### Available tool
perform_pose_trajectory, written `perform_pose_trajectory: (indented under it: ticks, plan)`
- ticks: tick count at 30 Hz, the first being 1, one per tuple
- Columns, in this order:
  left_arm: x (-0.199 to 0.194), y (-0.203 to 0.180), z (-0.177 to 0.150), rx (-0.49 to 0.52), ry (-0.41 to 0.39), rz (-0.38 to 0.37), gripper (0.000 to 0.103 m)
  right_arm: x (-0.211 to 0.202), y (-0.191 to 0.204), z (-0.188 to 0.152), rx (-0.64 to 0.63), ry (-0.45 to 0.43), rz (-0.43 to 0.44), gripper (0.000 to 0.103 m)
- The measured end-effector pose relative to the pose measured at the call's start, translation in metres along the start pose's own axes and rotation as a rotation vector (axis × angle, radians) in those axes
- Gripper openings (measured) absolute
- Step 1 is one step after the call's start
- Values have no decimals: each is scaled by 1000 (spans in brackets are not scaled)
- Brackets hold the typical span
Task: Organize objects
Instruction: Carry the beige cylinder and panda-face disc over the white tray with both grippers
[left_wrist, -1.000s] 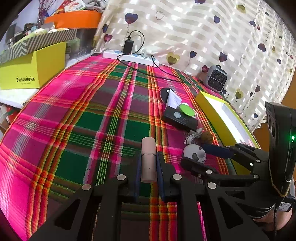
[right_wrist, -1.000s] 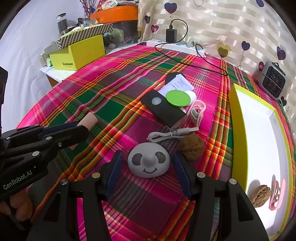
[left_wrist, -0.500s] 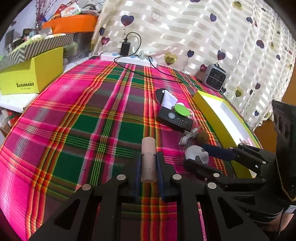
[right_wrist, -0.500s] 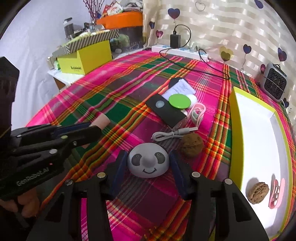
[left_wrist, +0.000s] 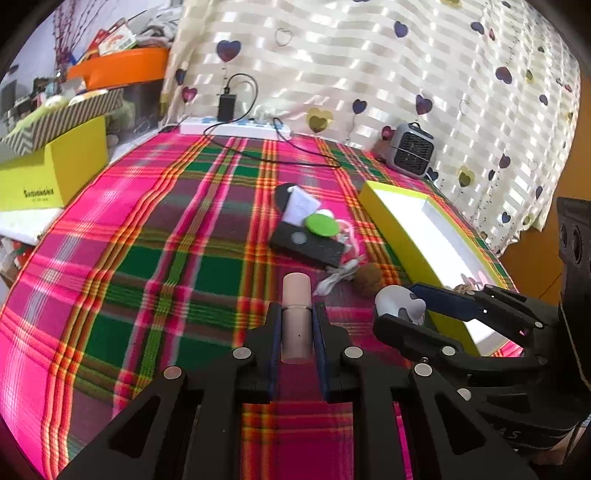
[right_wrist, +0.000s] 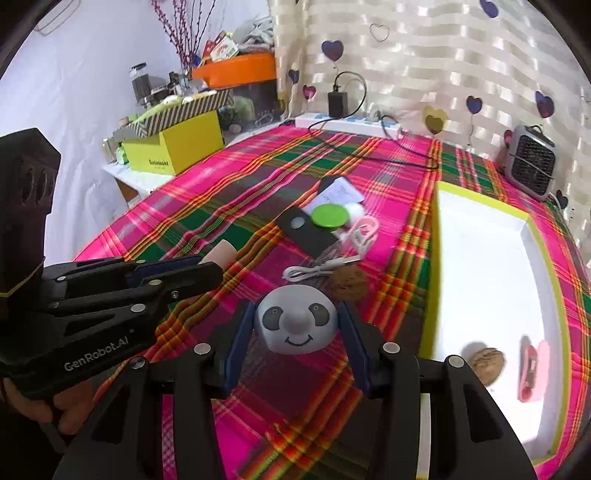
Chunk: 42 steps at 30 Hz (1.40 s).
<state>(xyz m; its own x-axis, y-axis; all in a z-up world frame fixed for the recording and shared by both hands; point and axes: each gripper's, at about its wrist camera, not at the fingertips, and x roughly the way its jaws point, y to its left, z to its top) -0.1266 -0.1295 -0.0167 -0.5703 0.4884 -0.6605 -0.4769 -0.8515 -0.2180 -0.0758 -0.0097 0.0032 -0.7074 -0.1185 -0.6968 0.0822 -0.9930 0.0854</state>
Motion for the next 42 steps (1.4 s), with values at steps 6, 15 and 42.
perform_pose_trajectory:
  ticks: [6, 15, 42]
  plan:
    - [1, -26, 8, 40, -19, -29, 15, -22, -21, -4, 33, -47, -25, 48]
    - [6, -65, 14, 100, -28, -85, 15, -44, -50, -12, 85, -88, -59, 48]
    - [49, -157, 23, 253, 40, -235, 15, -68, -130, -55, 232, -57, -175, 48]
